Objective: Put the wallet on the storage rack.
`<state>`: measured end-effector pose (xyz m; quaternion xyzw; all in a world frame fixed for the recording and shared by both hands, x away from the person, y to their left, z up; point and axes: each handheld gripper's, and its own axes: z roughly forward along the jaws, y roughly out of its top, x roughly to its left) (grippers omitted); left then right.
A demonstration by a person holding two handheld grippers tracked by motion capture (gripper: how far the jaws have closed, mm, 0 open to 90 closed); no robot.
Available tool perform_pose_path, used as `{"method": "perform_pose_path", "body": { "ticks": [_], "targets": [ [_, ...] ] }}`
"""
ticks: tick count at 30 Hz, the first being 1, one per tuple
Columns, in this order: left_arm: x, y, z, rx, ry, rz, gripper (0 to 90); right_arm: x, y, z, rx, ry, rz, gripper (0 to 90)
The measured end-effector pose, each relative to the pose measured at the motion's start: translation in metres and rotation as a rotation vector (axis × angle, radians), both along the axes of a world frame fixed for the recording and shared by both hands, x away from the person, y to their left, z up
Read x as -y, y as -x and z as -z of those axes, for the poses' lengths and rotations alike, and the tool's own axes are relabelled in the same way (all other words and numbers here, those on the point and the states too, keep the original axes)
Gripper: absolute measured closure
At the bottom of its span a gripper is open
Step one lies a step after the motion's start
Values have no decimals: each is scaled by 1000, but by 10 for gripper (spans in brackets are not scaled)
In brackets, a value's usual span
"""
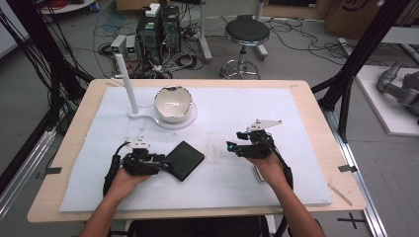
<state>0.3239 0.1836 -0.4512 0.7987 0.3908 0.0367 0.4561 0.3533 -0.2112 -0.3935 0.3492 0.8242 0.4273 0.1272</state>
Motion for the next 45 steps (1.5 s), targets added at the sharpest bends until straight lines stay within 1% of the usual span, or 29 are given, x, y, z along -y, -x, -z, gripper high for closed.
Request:
{"method": "perform_pose_path", "body": {
  "ticks": [1,2,4,7,8,11,12,14,16,18,21,22,25,26,28,29,32,33,36,38,41,42,44,45],
  "targets": [
    [-1,0,0,-3,5,-4,569,3,0,-1,0,3,5,415],
    [-2,-1,0,-16,20,-21,586,5,0,-1,3,2,9,415],
    [-6,-2,1,-37,49,-41,657,14,0,-1,6,-4,38,404],
    [-6,-2,1,-52,61,-58,671,19,0,0,9,-10,47,402],
    [-7,-2,1,-49,61,-63,680,20,1,0,11,-13,51,402],
    [-9,-3,0,-58,82,-71,743,25,2,-2,15,-22,63,402],
    [-10,-2,-1,-56,85,-70,752,26,2,-2,12,-24,69,402],
    [-11,-2,-3,-46,104,-71,765,29,2,-1,18,-27,74,401],
    [-13,-2,-7,-29,129,-67,785,31,4,0,10,-34,81,400],
    [-17,-1,-16,15,147,-73,788,32,4,0,12,-37,79,401],
    [-21,-1,-29,74,153,-90,795,36,5,-2,23,-41,87,398],
    [-23,-1,-33,96,146,-98,795,36,5,-2,23,-41,87,398],
    [-27,-2,-44,150,144,-118,800,41,5,-3,33,-46,95,397],
    [-27,-3,-48,167,137,-120,802,45,5,-4,35,-52,109,396],
    [-24,-5,-53,190,126,-117,802,47,5,-4,34,-54,114,396],
    [-22,-7,-54,200,130,-119,803,49,5,-4,37,-53,119,396],
    [-12,-10,-57,201,151,-97,804,53,5,-2,35,-56,131,396],
    [-7,-11,-58,203,150,-85,803,54,4,-1,28,-57,138,396],
    [9,-12,-57,213,150,-71,802,54,4,-1,28,-56,137,396],
    [16,-14,-52,201,142,-63,802,54,4,0,31,-51,131,396],
    [16,-18,-43,175,134,-87,804,54,5,1,28,-48,132,396],
    [14,-20,-40,168,130,-97,835,55,5,1,28,-48,131,396],
    [12,-24,-34,147,115,-111,835,56,5,1,24,-51,136,396],
    [10,-26,-29,128,106,-120,835,57,5,1,25,-49,136,396]
  ]
}}
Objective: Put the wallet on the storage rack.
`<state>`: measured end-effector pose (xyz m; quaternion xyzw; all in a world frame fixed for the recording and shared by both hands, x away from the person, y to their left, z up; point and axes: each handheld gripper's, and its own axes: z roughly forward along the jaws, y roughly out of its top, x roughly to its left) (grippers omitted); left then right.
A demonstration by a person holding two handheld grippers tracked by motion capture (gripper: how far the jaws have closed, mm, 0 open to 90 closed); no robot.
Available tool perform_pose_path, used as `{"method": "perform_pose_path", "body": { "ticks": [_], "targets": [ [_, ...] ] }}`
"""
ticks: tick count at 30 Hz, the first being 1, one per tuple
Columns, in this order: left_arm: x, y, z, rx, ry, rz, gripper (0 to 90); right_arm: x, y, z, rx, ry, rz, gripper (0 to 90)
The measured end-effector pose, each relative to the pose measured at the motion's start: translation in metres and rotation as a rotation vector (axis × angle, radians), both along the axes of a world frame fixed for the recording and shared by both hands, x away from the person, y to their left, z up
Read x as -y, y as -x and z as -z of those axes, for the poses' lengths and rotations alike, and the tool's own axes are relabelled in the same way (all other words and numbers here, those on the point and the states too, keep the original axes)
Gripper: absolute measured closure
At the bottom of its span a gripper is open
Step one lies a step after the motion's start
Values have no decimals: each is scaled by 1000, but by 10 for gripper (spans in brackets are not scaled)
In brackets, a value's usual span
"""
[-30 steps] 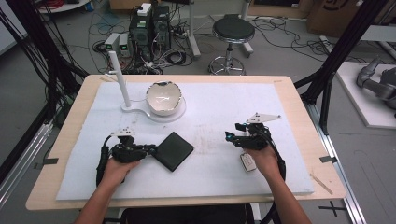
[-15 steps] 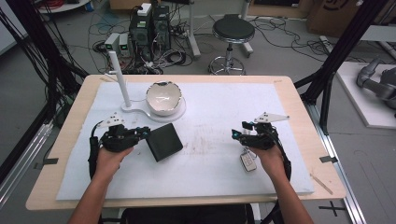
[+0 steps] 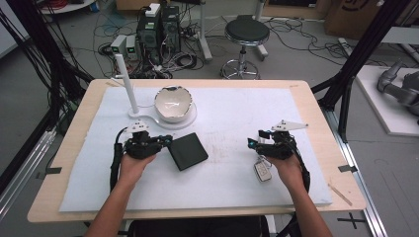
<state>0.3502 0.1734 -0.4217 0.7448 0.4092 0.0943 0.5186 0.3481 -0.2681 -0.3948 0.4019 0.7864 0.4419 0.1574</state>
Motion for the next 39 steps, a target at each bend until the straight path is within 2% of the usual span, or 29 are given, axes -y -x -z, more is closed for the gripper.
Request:
{"method": "perform_pose_path", "body": {
  "ticks": [3,6,10,12,14,15,16,19,22,26,27,29,31,32,33,35,39],
  "targets": [
    [-3,-6,10,-50,-15,-12,834,1,0,0,0,-2,2,396],
    [-2,-9,13,-60,-32,-20,833,1,0,0,1,-4,0,396],
    [-2,-10,17,-108,-74,-39,822,0,0,0,-1,0,-5,396],
    [-4,-9,19,-108,-74,-58,816,-1,0,0,-2,0,-5,395],
    [-6,-8,19,-132,-82,-81,726,-1,0,1,-2,0,-8,396],
    [-8,-7,20,-147,-84,-88,601,-1,1,1,-1,0,-5,396],
    [-8,-6,21,-161,-80,-94,601,-1,1,1,-1,0,-5,396],
    [-12,0,24,-219,-75,-121,475,-1,2,0,0,0,-5,396],
    [-15,8,26,-231,-24,-150,469,0,2,0,4,-1,-1,396],
    [-11,7,31,-235,40,-145,423,0,2,-1,4,-2,1,396],
    [-9,6,31,-228,39,-139,416,-1,2,-1,6,1,0,396],
    [-2,8,31,-195,-6,-139,416,-2,2,-1,8,1,-6,396],
    [7,12,30,-144,-91,-155,431,-4,1,-1,7,2,-8,396],
    [9,13,29,-131,-116,-156,443,-4,0,-1,8,2,-8,397],
    [12,14,29,-117,-112,-132,523,-5,0,-1,2,1,-6,397],
    [17,18,28,-76,-155,-144,545,-5,-1,-1,0,5,4,399],
    [14,18,28,-89,-130,-156,587,-4,-2,-1,4,0,9,400]
  ]
}}
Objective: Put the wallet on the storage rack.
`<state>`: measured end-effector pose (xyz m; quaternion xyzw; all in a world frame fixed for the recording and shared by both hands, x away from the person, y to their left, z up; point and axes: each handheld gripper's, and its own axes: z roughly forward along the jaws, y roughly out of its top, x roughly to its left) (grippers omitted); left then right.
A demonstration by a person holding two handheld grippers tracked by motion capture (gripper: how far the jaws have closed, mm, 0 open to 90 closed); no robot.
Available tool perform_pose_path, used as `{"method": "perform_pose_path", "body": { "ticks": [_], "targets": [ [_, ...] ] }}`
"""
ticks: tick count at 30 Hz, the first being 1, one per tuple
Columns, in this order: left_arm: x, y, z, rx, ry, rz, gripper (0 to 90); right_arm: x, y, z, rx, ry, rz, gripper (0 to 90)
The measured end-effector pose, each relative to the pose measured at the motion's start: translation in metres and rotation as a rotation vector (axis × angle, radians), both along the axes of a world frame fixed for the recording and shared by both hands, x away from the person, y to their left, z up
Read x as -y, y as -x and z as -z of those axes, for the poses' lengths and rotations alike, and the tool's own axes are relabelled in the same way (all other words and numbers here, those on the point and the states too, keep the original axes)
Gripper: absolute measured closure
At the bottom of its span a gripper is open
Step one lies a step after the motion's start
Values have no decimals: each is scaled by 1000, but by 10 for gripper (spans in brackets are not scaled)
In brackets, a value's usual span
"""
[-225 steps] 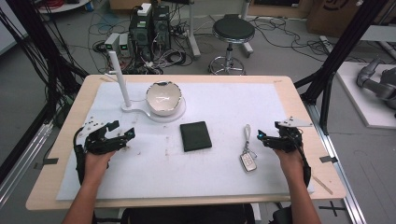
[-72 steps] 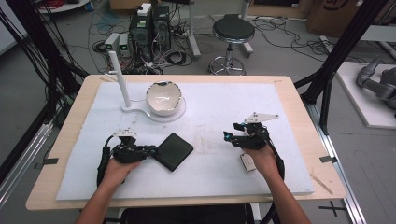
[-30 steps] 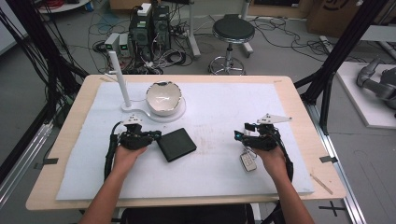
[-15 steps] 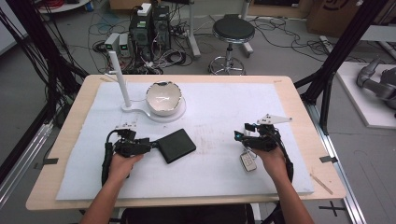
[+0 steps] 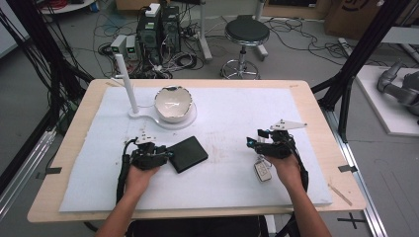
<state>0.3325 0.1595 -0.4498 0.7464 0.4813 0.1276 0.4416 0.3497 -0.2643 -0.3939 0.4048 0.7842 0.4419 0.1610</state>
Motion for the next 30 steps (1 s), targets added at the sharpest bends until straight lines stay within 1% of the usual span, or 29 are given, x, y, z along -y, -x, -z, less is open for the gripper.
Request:
{"method": "perform_pose_path", "body": {
  "ticks": [1,3,4,6,8,10,12,15,16,17,20,22,24,26,30],
  "targets": [
    [-1,0,0,1,8,-16,616,0,0,0,-4,-2,-1,400],
    [-3,0,0,-8,33,-30,699,0,0,0,3,-2,-1,400],
    [-4,0,0,-7,35,-34,699,0,0,0,3,-2,-1,400],
    [-6,0,0,-8,53,-40,740,1,0,0,2,-4,3,400],
    [-8,0,0,-7,91,-42,772,3,0,0,1,-7,7,400],
    [-13,0,-1,-8,162,-42,793,4,0,0,0,-10,12,400],
    [-16,1,-5,9,195,-31,803,6,1,-1,3,-11,17,400],
    [-17,2,-19,57,183,-3,812,9,2,-1,2,-13,26,400],
    [-17,3,-23,73,171,3,813,9,2,-1,2,-14,28,400],
    [-16,3,-31,103,150,11,815,11,2,-1,5,-14,29,400],
    [-16,3,-52,172,112,28,817,11,3,-1,1,-16,34,400],
    [-15,3,-65,219,75,36,819,11,3,-1,3,-16,36,399],
    [-14,2,-76,256,52,45,820,12,4,-1,5,-15,37,400],
    [-13,1,-84,270,32,56,821,13,4,-1,6,-14,36,400],
    [-9,-2,-93,283,22,84,823,13,3,-1,7,-18,39,400]
  ]
}}
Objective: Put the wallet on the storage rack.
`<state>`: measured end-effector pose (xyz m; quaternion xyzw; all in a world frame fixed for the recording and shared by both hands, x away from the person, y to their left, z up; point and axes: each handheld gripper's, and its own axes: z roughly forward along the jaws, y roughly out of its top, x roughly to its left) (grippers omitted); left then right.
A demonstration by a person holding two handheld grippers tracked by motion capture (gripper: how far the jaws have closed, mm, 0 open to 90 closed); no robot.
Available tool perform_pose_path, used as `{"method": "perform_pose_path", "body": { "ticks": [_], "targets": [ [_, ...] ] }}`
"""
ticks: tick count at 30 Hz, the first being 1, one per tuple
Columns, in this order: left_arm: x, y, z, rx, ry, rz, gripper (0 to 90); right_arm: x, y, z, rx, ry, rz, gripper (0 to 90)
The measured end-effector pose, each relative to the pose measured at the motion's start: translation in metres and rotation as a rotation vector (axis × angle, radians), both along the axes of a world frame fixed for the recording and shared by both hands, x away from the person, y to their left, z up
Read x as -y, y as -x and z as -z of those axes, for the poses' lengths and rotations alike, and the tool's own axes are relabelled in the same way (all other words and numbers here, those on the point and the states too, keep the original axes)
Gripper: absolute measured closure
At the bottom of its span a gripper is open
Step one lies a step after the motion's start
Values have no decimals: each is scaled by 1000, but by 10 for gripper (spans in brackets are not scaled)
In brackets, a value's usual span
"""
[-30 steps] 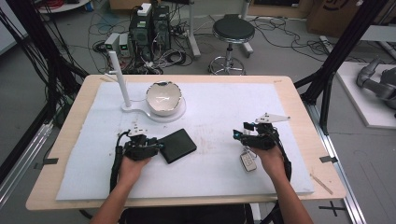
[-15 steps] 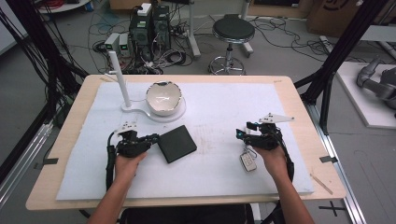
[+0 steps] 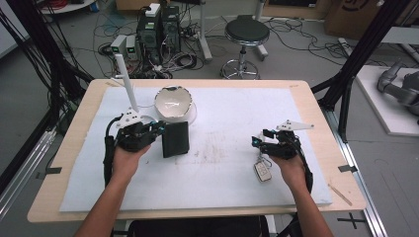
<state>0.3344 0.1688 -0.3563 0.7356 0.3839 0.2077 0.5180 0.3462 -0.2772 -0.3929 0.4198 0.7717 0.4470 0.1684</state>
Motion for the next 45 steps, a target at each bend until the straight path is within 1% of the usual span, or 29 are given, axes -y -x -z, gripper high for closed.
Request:
{"method": "perform_pose_path", "body": {
  "ticks": [3,5,7,11,14,15,17,18,19,24,27,29,30,33,35,36,38,40,42,43,45],
  "targets": [
    [5,-1,-4,-3,-7,38,824,-1,0,0,-2,3,-3,399],
    [9,-1,-4,-1,16,55,823,-2,0,0,-3,3,-6,400],
    [13,0,-3,9,27,57,821,-2,-1,1,-3,4,-9,400],
    [17,0,2,16,86,76,807,-3,0,0,-2,3,-9,399],
    [17,0,6,22,106,64,787,-2,0,0,-3,3,-8,400],
    [17,-2,8,17,138,71,771,-2,0,0,-3,3,-8,400],
    [17,-4,12,18,178,83,702,-2,0,1,-4,2,-9,399],
    [16,-5,13,15,202,93,700,-2,0,1,-5,1,-10,400],
    [16,-5,14,15,210,91,700,-2,0,1,-7,0,-9,400],
    [18,-6,14,23,204,90,690,-4,0,1,-8,-11,-12,394],
    [19,-6,14,24,199,89,690,-12,-1,1,13,-15,-66,383],
    [20,-6,13,21,201,90,691,-19,-3,1,19,-16,-95,370],
    [21,-7,13,22,198,98,693,-23,-4,2,22,-14,-111,366],
    [23,-7,11,23,188,109,694,-33,-8,2,51,4,-165,329],
    [25,-7,11,23,182,113,694,-42,-12,3,73,14,-217,319],
    [25,-8,10,23,179,116,694,-47,-14,3,90,31,-238,311],
    [27,-8,10,21,179,124,695,-57,-18,4,100,46,-269,288],
    [29,-8,9,22,172,135,699,-66,-24,5,107,35,-308,284],
    [30,-9,8,25,161,130,701,-77,-31,6,109,38,-342,283],
    [30,-9,8,22,162,131,701,-82,-35,6,121,42,-366,281],
    [31,-9,8,18,166,132,701,-94,-41,6,125,38,-405,271]
  ]
}}
